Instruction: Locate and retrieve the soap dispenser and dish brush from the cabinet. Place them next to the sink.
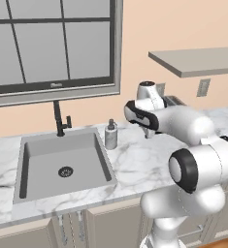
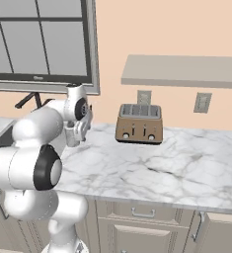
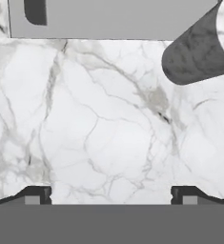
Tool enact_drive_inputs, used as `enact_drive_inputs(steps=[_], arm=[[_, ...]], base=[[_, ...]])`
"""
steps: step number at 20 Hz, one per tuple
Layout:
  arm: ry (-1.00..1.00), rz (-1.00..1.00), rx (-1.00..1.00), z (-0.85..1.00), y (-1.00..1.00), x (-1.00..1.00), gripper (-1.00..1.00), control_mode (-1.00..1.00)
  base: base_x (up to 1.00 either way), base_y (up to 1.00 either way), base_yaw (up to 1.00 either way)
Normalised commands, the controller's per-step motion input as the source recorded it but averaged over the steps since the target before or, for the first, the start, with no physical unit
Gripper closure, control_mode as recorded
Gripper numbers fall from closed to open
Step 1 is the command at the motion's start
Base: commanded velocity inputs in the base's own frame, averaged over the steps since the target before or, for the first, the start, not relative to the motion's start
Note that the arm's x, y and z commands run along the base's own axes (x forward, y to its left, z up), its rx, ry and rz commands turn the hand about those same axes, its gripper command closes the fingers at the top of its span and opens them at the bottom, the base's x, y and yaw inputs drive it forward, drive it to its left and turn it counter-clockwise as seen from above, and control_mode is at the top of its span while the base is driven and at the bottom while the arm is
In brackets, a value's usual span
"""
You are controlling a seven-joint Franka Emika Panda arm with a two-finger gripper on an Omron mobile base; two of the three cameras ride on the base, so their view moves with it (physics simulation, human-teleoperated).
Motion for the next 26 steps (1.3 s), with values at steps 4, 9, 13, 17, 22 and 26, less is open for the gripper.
enact_drive_inputs(steps=[4, 9, 13, 17, 22, 26], arm=[[0.01, 0.01, 0.0, 0.0, -0.01, -0.01, -1.0, -1.0], [0.0, -0.22, 0.01, 0.02, 0.05, 0.01, -1.0, -1.0], [0.02, -0.41, 0.12, 0.22, 0.0, -0.05, -1.0, -1.0], [0.02, -0.43, 0.17, 0.29, -0.05, -0.14, -1.0, -1.0], [-0.01, -0.46, 0.07, 0.23, -0.02, -0.03, -1.0, -1.0], [-0.01, -0.49, 0.0, 0.13, 0.0, 0.0, -1.0, -1.0]], base=[[0.0, 0.0, 0.0], [0.0, 0.0, 0.0], [0.0, 0.0, 0.0], [0.0, 0.0, 0.0], [0.0, 0.0, 0.0], [0.0, 0.0, 0.0]])
